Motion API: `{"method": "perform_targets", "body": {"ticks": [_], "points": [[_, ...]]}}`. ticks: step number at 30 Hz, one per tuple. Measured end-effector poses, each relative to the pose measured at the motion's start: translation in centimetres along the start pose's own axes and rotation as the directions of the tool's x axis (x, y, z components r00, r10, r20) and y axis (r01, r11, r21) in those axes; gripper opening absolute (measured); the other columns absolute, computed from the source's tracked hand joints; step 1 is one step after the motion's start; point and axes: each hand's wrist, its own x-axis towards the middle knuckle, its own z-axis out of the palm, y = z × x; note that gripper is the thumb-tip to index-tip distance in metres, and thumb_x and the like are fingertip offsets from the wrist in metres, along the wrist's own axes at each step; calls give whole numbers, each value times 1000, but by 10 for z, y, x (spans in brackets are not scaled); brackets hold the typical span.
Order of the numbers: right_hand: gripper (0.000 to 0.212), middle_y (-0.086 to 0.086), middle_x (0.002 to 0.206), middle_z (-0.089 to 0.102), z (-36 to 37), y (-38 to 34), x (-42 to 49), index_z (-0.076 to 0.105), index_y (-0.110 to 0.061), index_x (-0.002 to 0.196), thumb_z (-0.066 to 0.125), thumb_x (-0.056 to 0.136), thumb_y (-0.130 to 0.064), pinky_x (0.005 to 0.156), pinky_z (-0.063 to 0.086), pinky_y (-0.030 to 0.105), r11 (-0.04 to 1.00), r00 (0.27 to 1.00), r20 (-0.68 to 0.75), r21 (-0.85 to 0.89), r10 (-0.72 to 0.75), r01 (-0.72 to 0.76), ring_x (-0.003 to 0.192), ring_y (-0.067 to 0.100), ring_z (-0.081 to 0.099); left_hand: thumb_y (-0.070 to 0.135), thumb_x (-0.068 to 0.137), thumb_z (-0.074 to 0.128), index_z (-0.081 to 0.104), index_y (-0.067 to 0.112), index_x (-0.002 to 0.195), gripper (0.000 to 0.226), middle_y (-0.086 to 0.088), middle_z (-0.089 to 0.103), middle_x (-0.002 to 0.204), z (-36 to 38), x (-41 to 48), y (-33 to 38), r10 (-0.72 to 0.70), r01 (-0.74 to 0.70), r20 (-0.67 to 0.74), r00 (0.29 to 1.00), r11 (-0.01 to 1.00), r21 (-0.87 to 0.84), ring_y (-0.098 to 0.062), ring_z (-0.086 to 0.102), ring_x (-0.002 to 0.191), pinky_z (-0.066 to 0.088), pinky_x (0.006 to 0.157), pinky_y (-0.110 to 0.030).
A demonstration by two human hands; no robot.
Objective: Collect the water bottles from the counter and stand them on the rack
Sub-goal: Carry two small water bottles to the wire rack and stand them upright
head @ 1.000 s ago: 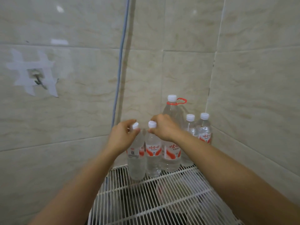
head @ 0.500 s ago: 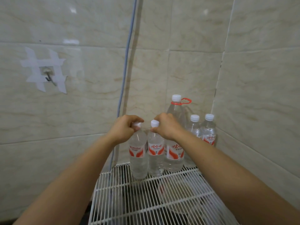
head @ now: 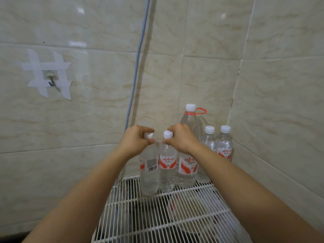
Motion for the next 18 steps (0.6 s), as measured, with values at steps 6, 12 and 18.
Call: {"method": "perform_targets", "body": {"ticks": [6, 12, 18], "points": [[22, 11, 84, 64, -1, -1, -1, 59, -10, 74, 73, 83, -25, 64, 45, 33, 1000, 1000, 9, -5, -2, 2, 81, 27, 62, 9, 88, 62, 55, 19, 131, 44, 1, 55, 135, -12, 1, -6, 58, -29, 225, 973, 991, -132, -16, 50, 125, 42, 106, -37], [24, 7, 79, 59, -1, -2, -3, 55, -12, 72, 72, 84, -25, 57, 39, 28, 1000, 1000, 10, 11, 1, -2, 75, 24, 57, 43, 77, 73, 68, 10, 84, 34, -3, 67, 78, 7, -8, 1, 4, 18, -139, 990, 988, 155, -18, 59, 70, 50, 63, -34], [21, 9, 84, 63, 1, -3, -4, 59, -12, 76, 72, 84, -27, 64, 45, 31, 1000, 1000, 1, 13, -5, 5, 81, 25, 62, 23, 80, 73, 59, 13, 126, 49, -4, 65, 121, -4, -2, -5, 17, -16, 22, 1000, 999, -52, -14, 60, 105, 49, 89, -27]]}}
